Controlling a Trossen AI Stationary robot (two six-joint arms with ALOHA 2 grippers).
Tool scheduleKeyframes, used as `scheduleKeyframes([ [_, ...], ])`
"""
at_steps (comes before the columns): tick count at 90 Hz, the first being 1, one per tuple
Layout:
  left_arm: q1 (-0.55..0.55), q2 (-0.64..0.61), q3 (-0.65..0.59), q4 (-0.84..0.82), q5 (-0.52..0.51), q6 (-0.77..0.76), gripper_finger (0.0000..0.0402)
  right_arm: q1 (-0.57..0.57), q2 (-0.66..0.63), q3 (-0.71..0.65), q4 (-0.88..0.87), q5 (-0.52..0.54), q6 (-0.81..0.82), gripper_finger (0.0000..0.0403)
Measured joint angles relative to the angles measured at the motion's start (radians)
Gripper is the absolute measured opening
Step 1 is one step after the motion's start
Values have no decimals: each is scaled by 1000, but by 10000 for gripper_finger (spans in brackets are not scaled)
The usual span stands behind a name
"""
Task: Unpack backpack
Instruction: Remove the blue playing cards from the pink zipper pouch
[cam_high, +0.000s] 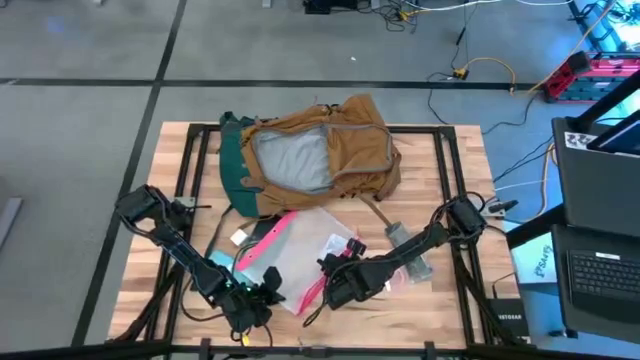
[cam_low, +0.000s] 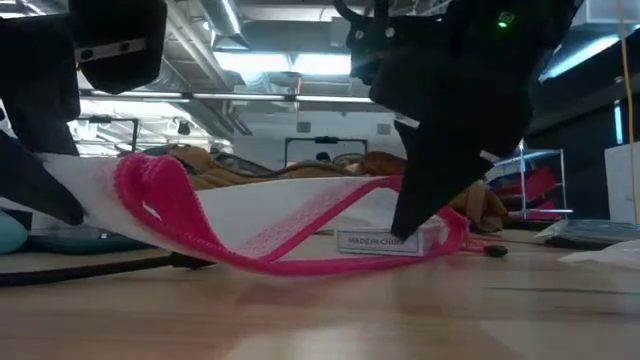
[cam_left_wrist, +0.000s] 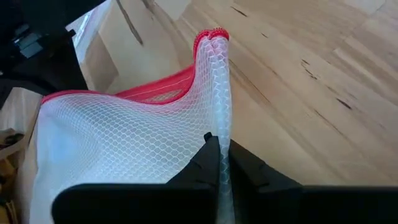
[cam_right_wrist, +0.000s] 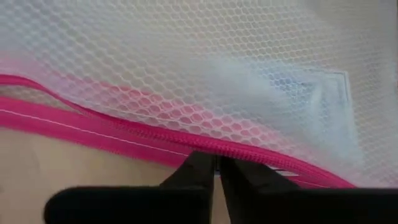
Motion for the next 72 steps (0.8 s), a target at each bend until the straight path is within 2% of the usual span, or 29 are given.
scheduleKeyframes([
  [14,0,0,0,0,0,0,0,11,5,50,-53,11,-16,0],
  [25,0,0,0,0,-1,0,0,41,13,132,-174,14,-17,1],
  [38,0,0,0,0,-1,-1,0,77,9,217,-269,73,10,2],
  [63,3,0,0,4,-1,-6,0,107,10,215,-252,138,92,0],
  [72,8,0,0,4,0,-12,0,101,11,191,-219,120,117,9],
])
